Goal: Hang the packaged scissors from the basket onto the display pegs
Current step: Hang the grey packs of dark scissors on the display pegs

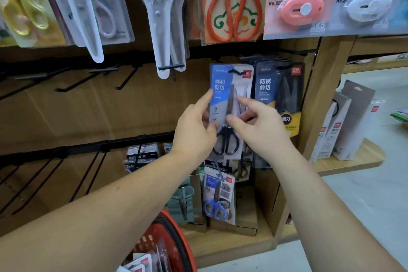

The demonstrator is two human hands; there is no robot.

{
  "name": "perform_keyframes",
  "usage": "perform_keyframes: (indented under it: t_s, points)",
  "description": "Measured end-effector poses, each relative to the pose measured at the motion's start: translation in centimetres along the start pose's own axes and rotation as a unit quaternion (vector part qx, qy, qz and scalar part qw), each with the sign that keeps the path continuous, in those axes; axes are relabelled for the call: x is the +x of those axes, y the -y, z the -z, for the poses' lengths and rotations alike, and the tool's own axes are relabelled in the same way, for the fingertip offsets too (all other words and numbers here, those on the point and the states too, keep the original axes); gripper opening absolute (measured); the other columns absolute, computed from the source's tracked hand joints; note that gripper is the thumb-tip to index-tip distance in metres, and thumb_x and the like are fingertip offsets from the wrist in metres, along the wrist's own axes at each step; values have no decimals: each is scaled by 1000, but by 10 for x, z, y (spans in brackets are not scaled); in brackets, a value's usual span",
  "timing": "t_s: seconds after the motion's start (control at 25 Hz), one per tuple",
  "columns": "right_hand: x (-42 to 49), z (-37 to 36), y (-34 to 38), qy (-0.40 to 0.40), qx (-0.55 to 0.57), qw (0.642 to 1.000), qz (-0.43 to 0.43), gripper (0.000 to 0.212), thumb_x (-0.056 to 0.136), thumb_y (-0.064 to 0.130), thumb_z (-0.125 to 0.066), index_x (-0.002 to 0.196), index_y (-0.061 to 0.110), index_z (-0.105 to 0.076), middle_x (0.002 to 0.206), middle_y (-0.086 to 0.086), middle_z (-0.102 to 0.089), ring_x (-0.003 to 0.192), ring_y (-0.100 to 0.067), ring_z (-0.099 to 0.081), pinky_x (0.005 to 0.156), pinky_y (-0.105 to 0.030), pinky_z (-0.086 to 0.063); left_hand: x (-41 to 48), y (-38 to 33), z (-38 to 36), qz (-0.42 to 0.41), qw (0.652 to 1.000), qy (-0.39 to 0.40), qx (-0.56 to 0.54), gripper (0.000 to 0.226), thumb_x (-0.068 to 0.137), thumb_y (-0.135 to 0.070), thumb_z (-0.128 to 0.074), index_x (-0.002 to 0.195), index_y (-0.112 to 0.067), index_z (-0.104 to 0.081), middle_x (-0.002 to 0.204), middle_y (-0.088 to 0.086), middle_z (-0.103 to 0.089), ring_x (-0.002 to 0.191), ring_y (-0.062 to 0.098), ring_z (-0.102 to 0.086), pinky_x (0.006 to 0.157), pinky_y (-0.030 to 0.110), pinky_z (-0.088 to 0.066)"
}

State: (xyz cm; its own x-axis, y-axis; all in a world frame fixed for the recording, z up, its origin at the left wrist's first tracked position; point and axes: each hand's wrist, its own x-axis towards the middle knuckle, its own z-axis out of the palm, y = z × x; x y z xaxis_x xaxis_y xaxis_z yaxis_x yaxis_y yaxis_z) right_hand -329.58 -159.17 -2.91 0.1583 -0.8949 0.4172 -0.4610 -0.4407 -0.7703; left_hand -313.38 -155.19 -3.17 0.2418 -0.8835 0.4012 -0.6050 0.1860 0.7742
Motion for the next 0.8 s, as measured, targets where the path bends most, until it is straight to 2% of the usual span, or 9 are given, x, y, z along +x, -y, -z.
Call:
perform_keyframes:
  t_s: [0.04,0.12,0.24,0.4,0.48,0.56,0.68,0.8]
  points:
    - [-2,-5,-3,27,-2,1000,-6,69,93,38,-76,155,35,-47,107,10,-64,95,-7,-66,85,-31,-59,-2,4,2,4,1000,20,-12,76,100,-9,-68,160,-43,-37,111,-10,-64,100,6,-66,89,20,-58]
    - [-2,-15,-9,4,-19,1000,-8,76,91,42,-78,158,37,-42,121,5,-60,107,-13,-64,91,-36,-58,-6,9,7,20,998,46,-29,71,102,-8,-65,160,-38,-39,118,-18,-61,110,0,-63,88,12,-55]
    - [0,-25,-9,-82,-103,991,5,71,89,49,-77,153,36,-50,116,2,-60,103,-15,-60,88,-40,-56,-10,13,20,45,998,34,-39,62,102,-9,-65,157,-30,-44,126,-11,-60,108,2,-63,73,2,-49]
    - [-2,-32,-5,-42,-102,994,-28,77,88,59,-73,156,42,-42,122,5,-66,109,-19,-65,90,-45,-59,-34,20,48,57,996,42,-46,55,104,-9,-62,152,-33,-51,127,-11,-64,99,9,-69,72,4,-51]
    - [-4,-29,4,-54,-156,986,-25,69,90,63,-68,151,38,-50,119,7,-69,113,-20,-64,90,-46,-59,-52,25,68,70,995,54,-50,53,104,-11,-62,151,-33,-52,124,-12,-65,94,10,-71,73,4,-51]
    - [-14,-29,28,-52,-204,978,-3,58,93,63,-64,144,35,-58,115,9,-70,113,-20,-64,90,-42,-57,-77,29,92,85,993,56,-52,51,104,-12,-63,149,-33,-54,122,-12,-68,91,12,-71,74,7,-52]
    - [-53,-53,77,17,-223,974,48,45,94,63,-62,130,37,-69,104,14,-72,110,-16,-66,86,-36,-52,-128,37,134,94,991,83,-35,50,103,-14,-65,147,-36,-57,120,-12,-71,97,21,-71,86,21,-55]
    - [-115,-97,121,125,-201,969,72,33,92,64,-63,108,39,-76,93,17,-73,102,-10,-67,84,-34,-55,-186,56,188,111,982,150,23,54,102,-20,-67,151,-36,-52,129,-11,-67,100,9,-72,94,25,-56]
